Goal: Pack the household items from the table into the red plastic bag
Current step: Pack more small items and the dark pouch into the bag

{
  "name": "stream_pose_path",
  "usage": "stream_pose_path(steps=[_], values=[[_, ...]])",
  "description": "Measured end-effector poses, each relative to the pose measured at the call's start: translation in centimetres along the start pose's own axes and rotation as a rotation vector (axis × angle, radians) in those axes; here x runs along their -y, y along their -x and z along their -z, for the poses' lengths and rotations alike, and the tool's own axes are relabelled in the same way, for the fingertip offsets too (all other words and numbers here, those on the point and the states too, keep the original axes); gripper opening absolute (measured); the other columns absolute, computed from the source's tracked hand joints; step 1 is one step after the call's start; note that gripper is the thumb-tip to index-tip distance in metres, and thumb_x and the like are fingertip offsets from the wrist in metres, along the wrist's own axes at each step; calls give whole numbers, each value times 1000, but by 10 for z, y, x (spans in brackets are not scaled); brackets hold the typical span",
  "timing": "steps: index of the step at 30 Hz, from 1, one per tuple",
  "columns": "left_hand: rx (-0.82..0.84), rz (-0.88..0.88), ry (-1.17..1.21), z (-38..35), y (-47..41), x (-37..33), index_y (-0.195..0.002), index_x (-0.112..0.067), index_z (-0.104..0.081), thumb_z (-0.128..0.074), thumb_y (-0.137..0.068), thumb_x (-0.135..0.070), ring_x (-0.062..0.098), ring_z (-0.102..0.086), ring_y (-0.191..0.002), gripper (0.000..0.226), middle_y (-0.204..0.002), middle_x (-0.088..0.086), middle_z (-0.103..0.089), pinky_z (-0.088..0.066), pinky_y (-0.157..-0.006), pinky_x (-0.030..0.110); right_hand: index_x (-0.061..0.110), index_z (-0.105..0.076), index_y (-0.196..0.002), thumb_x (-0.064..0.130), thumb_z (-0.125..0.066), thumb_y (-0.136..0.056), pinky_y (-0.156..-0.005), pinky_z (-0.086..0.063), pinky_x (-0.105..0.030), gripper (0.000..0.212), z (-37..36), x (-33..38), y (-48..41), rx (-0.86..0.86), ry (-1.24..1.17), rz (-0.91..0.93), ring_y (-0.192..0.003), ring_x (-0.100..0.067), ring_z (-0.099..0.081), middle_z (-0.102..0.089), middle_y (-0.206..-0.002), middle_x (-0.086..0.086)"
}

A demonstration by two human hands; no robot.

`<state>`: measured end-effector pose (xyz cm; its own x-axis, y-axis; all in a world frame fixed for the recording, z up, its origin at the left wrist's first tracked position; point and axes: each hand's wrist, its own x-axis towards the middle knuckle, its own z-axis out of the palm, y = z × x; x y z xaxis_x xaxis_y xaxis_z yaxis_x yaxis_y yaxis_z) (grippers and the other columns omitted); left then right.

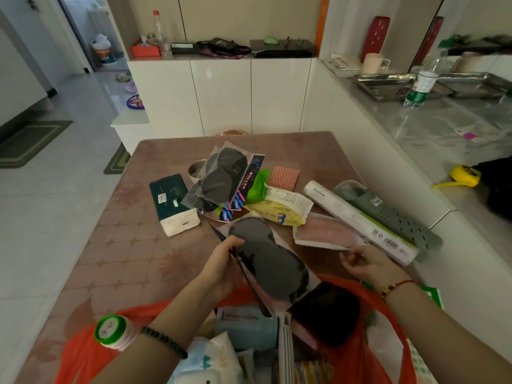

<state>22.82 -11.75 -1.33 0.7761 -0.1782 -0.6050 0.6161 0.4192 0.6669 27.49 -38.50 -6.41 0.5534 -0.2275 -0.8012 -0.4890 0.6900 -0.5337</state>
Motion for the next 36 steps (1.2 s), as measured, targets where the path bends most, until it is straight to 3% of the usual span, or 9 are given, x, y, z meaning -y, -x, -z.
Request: stream_pose_path(steps=[4, 8, 15, 19, 22, 26, 29, 33, 36], values=[[-66, 23, -68, 3, 9, 0, -104, -13, -56, -45, -85, -26, 31, -57, -94, 26, -102, 15, -62, -45, -72, 38, 5, -47, -93, -9, -35, -87, -90, -46, -42, 20, 0, -12, 52, 85, -29, 92, -67, -20, -47, -46, -77, -13], [-186, 32, -76, 12, 21, 0, -115, -5, -55, -50, -82, -24, 28, -58, -76, 38, -87, 14, -62, -47, -66, 34, 11, -57, -89, 6, -46, -85, -62, -51, -34, 12, 3, -29, 106, -17, 224, 570, -84, -32, -61, -60, -83, -8], [-170, -169, -117, 19, 59, -6, -122, -5, -56, -53, -89, -23, 18, -67, -61, 37, -72, 5, -70, -53, -54, 27, 18, -61, -110, 16, -48, -93, -55, -49, -6, 22, 5, -29, 192, 153, 191, 995, -72, 4, -64, -65, -91, 11], [108, -162, -165, 2, 102, -9, -89, -18, -67, -40, -89, -50, 13, -69, -62, 42, -71, 3, -72, -55, -63, 27, 20, -55, -116, 21, -44, -96, -72, -46, -11, 23, -14, -62, 200, 124, 704, 1130, -85, -2, -58, -60, -98, 13], [46, -269, -303, 2, 118, -5, -103, -13, -62, -38, -97, -22, 15, -68, -88, 27, -92, 12, -74, -53, -78, 21, 7, -52, -92, 19, -44, -95, -62, -46, -22, 15, -25, -97, 200, 79, 895, 1269, -69, -14, -53, -56, -78, 1], [61, -261, -320, 34, 136, 8, -100, -12, -65, -63, -81, -4, 29, -68, -87, 21, -93, 12, -71, -55, -87, 43, 20, -53, -106, 27, -64, -84, -70, -48, -7, 26, -23, -111, 203, 300, 744, 1000, -85, 0, -58, -60, -93, 16], [96, -295, -310, 45, 146, 4, -104, -10, -66, -62, -83, -9, 23, -70, -77, 21, -85, 8, -74, -57, -82, 39, 13, -62, -113, 31, -83, -55, -75, -57, -31, 64, -16, -117, 205, 684, 645, 480, -95, -22, -69, -72, -104, -5], [107, -417, -502, 69, 161, 2, -108, -29, -64, -63, -76, -54, 22, -64, -106, 40, -109, 3, -70, -47, -100, 45, 8, -67, -101, 9, -79, -58, -64, -59, -32, 45, -11, -121, 211, 542, 596, 553, -81, -22, -72, -75, -89, -8], [239, -520, -1144, 108, 192, 8, -109, -29, -60, -39, -73, -76, 11, -61, -103, 63, -108, -3, -67, -48, -93, 26, 17, -65, -83, 0, -74, -69, -54, -57, -23, 24, 0, -123, 212, 432, 666, 639, -68, -12, -69, -72, -80, -1]])
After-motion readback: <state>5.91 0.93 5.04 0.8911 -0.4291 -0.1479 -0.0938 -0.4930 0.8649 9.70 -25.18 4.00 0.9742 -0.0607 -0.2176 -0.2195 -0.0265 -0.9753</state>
